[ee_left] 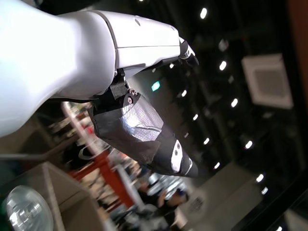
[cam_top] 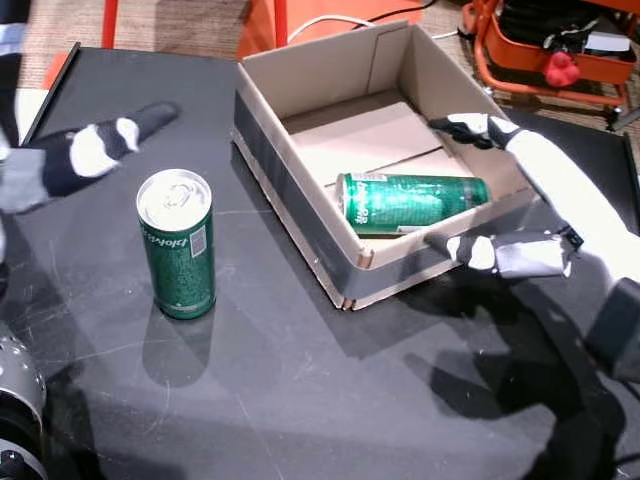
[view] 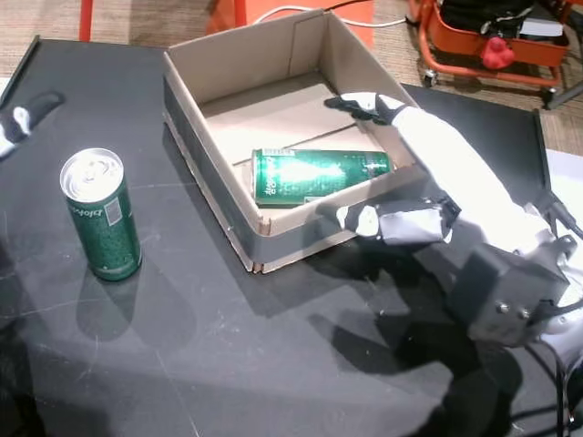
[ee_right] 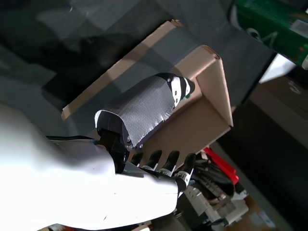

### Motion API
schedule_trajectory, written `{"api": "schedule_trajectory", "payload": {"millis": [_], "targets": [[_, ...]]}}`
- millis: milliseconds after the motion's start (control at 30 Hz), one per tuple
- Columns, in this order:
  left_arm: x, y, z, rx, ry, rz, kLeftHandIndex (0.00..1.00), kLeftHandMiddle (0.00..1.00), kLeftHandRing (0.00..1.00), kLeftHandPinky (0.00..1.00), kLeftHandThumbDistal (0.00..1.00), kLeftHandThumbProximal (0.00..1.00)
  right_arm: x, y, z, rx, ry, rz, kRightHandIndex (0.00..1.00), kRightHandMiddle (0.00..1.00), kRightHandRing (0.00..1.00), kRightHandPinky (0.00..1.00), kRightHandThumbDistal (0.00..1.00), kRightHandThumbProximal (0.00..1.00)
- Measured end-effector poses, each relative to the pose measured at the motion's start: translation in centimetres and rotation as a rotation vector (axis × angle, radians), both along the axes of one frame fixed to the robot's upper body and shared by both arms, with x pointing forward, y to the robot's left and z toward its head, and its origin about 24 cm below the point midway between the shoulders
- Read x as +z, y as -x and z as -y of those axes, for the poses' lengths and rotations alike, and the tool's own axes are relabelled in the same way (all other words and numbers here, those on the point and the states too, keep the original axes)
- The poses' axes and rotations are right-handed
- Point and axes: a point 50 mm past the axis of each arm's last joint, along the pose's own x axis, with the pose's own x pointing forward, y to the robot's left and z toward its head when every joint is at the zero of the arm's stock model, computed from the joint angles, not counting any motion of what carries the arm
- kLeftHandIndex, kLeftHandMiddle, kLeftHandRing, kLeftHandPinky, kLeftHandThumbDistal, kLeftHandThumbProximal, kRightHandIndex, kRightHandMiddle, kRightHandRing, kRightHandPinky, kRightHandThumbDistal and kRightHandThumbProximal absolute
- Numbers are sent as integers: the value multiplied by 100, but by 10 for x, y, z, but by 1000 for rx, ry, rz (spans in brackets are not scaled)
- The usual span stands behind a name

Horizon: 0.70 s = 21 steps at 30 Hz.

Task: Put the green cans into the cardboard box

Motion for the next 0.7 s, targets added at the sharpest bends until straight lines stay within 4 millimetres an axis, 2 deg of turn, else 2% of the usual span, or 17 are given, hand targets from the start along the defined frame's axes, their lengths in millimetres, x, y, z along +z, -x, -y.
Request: {"api": "schedule_trajectory", "payload": {"millis": [33, 67, 100, 133, 167, 200, 233, 333, 367, 433, 533, 700], "targets": [[-1, -1, 2, 1, -22, -13, 100, 100, 100, 100, 100, 26, -1, 2, 1, -5, -21, 0, 84, 82, 82, 82, 85, 73], [-1, -3, 4, 0, -45, -31, 100, 100, 100, 100, 100, 24, -2, 3, 3, -9, -43, -3, 86, 83, 83, 83, 78, 60], [-3, -6, 6, -5, -63, -55, 100, 100, 100, 100, 100, 22, -2, 4, 5, -15, -65, -9, 85, 83, 84, 83, 73, 53], [-5, -8, 9, -13, -76, -84, 100, 100, 100, 100, 100, 22, -3, 5, 6, -19, -84, -15, 85, 83, 84, 83, 76, 55], [-8, -10, 11, -20, -82, -113, 100, 100, 100, 100, 100, 22, -3, 6, 9, -25, -102, -19, 85, 83, 84, 83, 87, 66], [-10, -11, 13, -25, -86, -135, 100, 100, 100, 100, 100, 21, -3, 7, 11, -35, -121, -20, 84, 83, 83, 83, 88, 76], [-12, -12, 15, -31, -88, -153, 100, 100, 100, 100, 100, 21, -3, 8, 14, -47, -137, -17, 83, 82, 82, 82, 90, 79], [-19, -15, 20, -52, -98, -207, 100, 100, 100, 100, 100, 28, -5, 12, 21, -86, -181, -5, 82, 81, 81, 82, 84, 81], [-21, -15, 21, -55, -100, -216, 100, 100, 100, 100, 100, 29, -5, 13, 23, -97, -188, -3, 82, 81, 80, 81, 86, 82], [-25, -16, 23, -61, -102, -246, 100, 100, 100, 100, 100, 23, -7, 15, 27, -125, -205, 1, 84, 82, 80, 81, 80, 78], [-33, -16, 22, -78, -76, -308, 100, 100, 100, 100, 100, 20, -11, 19, 35, -160, -230, -15, 86, 83, 80, 82, 82, 78], [-53, -10, 22, -133, -24, -404, 100, 100, 100, 100, 100, 30, -12, 21, 43, -192, -271, -24, 85, 80, 77, 81, 77, 80]]}}
